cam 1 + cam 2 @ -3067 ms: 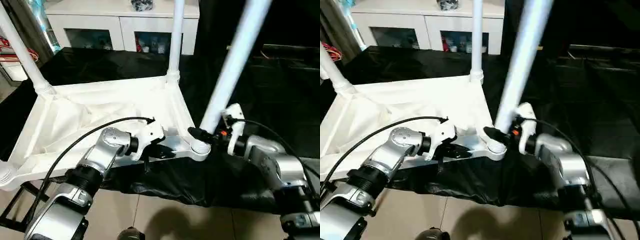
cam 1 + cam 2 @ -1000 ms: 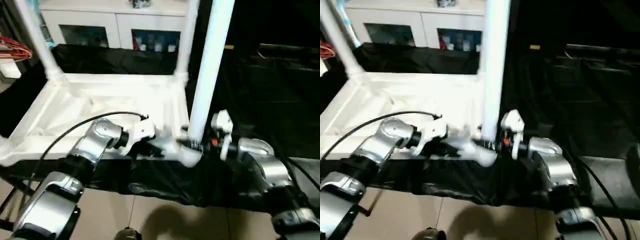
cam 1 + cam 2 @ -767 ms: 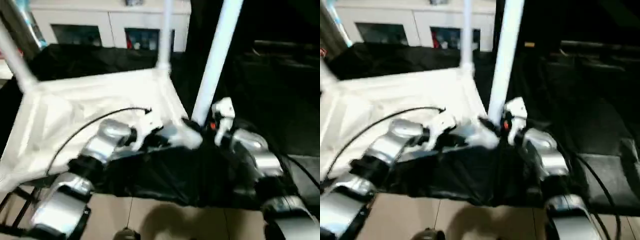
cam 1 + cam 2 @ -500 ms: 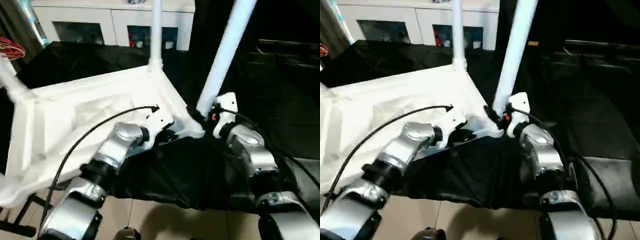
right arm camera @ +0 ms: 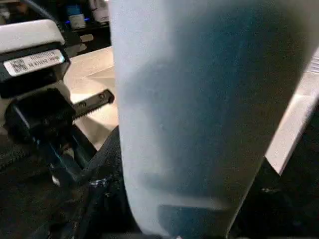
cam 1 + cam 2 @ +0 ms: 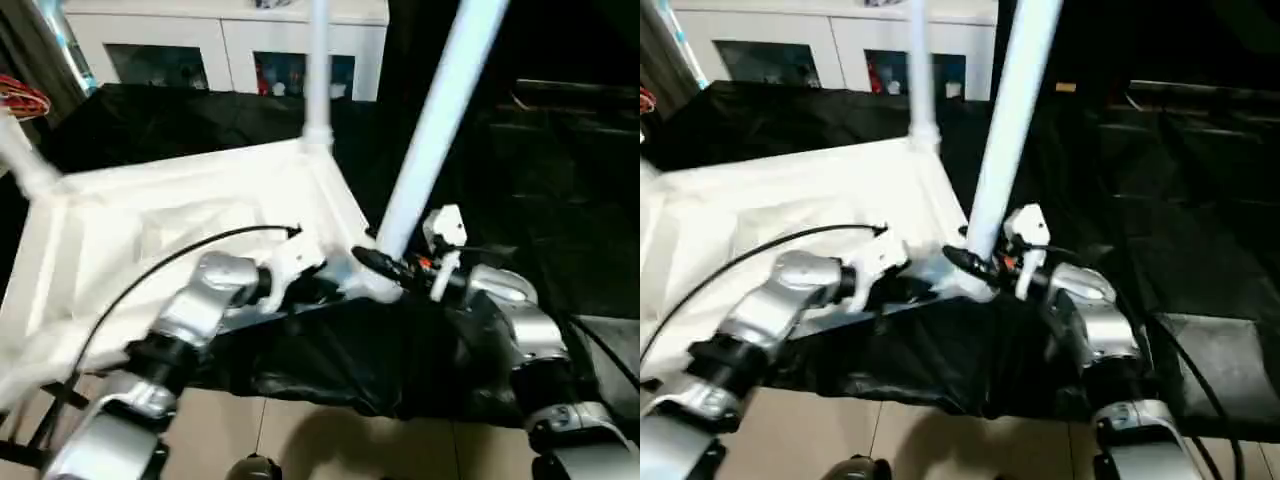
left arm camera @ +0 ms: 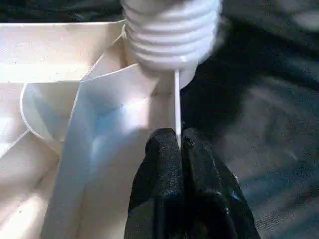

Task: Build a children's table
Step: Insert table leg to table base

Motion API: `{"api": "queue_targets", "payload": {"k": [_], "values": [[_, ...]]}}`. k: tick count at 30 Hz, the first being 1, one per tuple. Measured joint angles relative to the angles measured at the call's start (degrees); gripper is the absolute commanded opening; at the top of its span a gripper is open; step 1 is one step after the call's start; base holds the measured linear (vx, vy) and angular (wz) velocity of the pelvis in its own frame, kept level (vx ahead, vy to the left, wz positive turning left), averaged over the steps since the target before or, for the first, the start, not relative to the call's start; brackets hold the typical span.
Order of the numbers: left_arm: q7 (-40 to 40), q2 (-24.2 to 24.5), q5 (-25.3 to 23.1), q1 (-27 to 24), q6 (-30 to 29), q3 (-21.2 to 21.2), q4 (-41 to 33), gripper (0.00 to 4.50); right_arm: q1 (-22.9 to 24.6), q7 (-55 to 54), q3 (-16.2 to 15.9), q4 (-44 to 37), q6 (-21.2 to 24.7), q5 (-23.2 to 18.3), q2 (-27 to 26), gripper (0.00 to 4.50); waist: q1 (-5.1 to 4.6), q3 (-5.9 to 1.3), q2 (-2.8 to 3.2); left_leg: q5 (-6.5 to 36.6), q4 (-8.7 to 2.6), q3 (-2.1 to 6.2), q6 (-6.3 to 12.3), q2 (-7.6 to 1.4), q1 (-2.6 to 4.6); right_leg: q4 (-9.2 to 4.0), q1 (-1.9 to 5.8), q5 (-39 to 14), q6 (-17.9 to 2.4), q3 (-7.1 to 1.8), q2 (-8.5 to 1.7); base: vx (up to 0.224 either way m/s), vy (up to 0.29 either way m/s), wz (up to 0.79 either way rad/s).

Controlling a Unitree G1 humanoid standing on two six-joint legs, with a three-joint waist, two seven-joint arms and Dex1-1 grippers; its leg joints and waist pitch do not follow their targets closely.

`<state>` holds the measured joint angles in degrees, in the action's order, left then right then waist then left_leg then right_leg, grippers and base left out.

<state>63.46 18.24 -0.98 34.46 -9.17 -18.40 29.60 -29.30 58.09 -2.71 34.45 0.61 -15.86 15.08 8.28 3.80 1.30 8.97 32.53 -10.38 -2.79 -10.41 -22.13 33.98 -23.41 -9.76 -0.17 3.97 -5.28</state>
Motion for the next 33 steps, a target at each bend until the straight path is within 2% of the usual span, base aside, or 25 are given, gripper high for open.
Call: {"api": "queue_targets", "payload": {"k": [5, 10, 15, 20, 25, 33], "values": [[1.8, 1.0, -0.1, 0.4, 1.4, -0.1, 1.1, 0.0, -0.3, 1.3, -0.3, 0.0, 1.8, 0.0, 1.5, 1.94, 0.03, -0.01, -0.01, 0.0, 0.09, 0.0, 0.0, 0.0, 0.02, 0.03, 0.04, 0.0, 0.0, -0.03, -0.01, 0.0, 0.0, 0.0], [3.5, 1.0, 0.0, 1.0, 2.2, -0.5, 1.9, 0.0, 0.4, 3.8, -1.0, -2.6, 4.3, 0.0, 3.2, 1.94, 0.73, -0.01, -0.01, 0.0, 0.05, -0.01, 0.0, -0.01, -0.02, 0.02, 0.03, 0.0, -0.1, 0.02, -0.01, 0.0, 0.0, 0.0], [3.2, 0.8, 0.0, 1.2, 3.1, -0.5, 2.9, 0.0, 0.6, 2.0, -0.7, -2.0, 3.6, 0.0, 2.3, 1.94, 1.05, -0.02, -0.03, 0.0, 0.13, -0.01, -0.01, -0.04, 0.05, 0.13, 0.04, 0.0, -0.1, 0.01, -0.01, 0.0, 0.0, 0.0], [1.9, -0.3, -0.2, 1.7, 3.1, -0.5, 3.9, 0.0, 2.6, -1.4, 2.1, -2.4, 3.2, -1.0, 0.2, 1.94, 1.26, -0.04, -0.06, 0.0, 0.2, -0.01, -0.01, -0.04, 0.09, 0.14, 0.11, 0.0, -0.1, 0.0, -0.01, 0.0, 0.0, 0.0], [1.0, -1.3, -0.4, 2.2, 3.3, -0.5, 5.1, 0.0, 6.3, -5.2, 5.2, -4.3, 1.4, -4.0, -1.8, 1.94, 1.53, -0.06, -0.09, 0.0, 0.25, -0.01, -0.01, -0.02, 0.09, 0.13, 0.16, 0.0, -0.2, -0.01, -0.04, 0.0, 0.0, 0.0], [0.5, -2.0, -0.6, 2.5, 4.1, -0.5, 6.0, 0.0, 11.3, -8.7, 7.4, -8.0, -0.4, -5.1, -3.6, 1.94, 1.83, -0.12, 0.13, 0.0, 0.25, 0.0, -0.01, -0.01, 0.08, 0.12, 0.18, 0.0, -0.2, 0.0, -0.06, 0.0, 0.0, 0.0]]}}
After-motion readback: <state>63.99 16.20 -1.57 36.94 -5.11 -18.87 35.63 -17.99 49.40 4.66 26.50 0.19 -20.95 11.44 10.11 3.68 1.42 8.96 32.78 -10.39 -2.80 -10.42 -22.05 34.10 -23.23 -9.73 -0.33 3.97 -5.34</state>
